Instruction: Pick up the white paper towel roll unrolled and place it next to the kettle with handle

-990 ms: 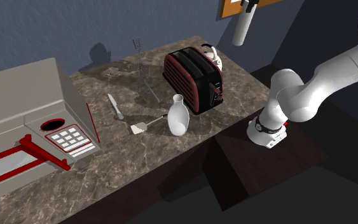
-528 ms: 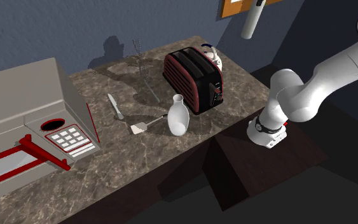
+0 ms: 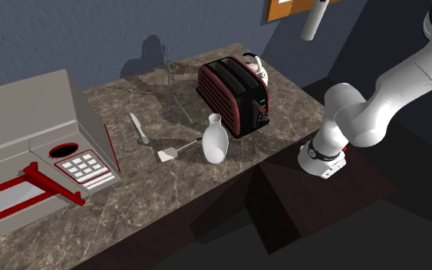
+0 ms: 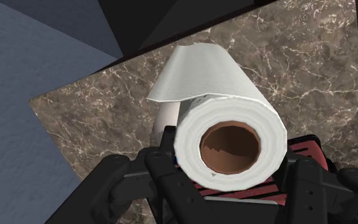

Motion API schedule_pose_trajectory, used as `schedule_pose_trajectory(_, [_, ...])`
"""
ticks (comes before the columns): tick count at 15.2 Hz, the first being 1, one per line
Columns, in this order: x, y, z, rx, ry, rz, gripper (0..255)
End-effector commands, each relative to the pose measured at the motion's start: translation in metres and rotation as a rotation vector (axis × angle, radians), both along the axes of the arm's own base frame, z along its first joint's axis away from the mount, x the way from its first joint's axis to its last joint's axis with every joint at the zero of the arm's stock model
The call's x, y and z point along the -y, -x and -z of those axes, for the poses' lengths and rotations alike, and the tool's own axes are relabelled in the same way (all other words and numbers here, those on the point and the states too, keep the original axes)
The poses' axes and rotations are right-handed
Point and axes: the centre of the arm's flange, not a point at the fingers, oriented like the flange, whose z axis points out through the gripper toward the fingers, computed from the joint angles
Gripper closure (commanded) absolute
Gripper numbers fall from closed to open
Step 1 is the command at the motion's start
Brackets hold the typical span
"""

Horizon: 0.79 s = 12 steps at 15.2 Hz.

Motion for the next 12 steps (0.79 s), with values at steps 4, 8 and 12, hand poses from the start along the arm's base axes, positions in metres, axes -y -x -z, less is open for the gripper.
schedule_pose_trajectory(4, [0.002, 0.003, 0.025, -0.001, 0.000, -0.001, 255])
schedule_pose_trajectory(8, [0.002, 0.003, 0.046, -0.001, 0.000, -0.001, 255])
schedule_pose_trajectory(12, [0.002, 0.003, 0.067, -0.001, 0.000, -0.001, 255])
